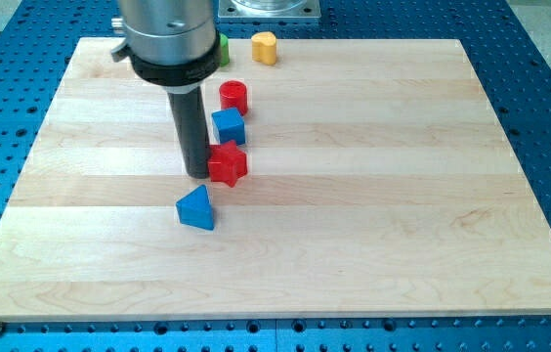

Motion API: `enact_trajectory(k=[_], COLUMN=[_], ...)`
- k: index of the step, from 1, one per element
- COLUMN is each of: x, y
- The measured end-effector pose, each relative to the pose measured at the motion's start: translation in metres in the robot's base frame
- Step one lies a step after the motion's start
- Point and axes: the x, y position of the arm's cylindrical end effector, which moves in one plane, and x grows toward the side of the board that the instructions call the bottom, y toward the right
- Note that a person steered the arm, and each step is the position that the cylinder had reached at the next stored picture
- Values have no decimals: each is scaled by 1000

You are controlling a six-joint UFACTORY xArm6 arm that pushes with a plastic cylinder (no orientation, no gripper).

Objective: Form a vertical line with the red blocks and the blue blocks

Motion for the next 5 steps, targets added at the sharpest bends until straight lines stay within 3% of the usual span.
enact_trajectory(k=[1,2,3,4,5], x=[25,76,66,59,116], y=[-54,-46,-14,-18,-36])
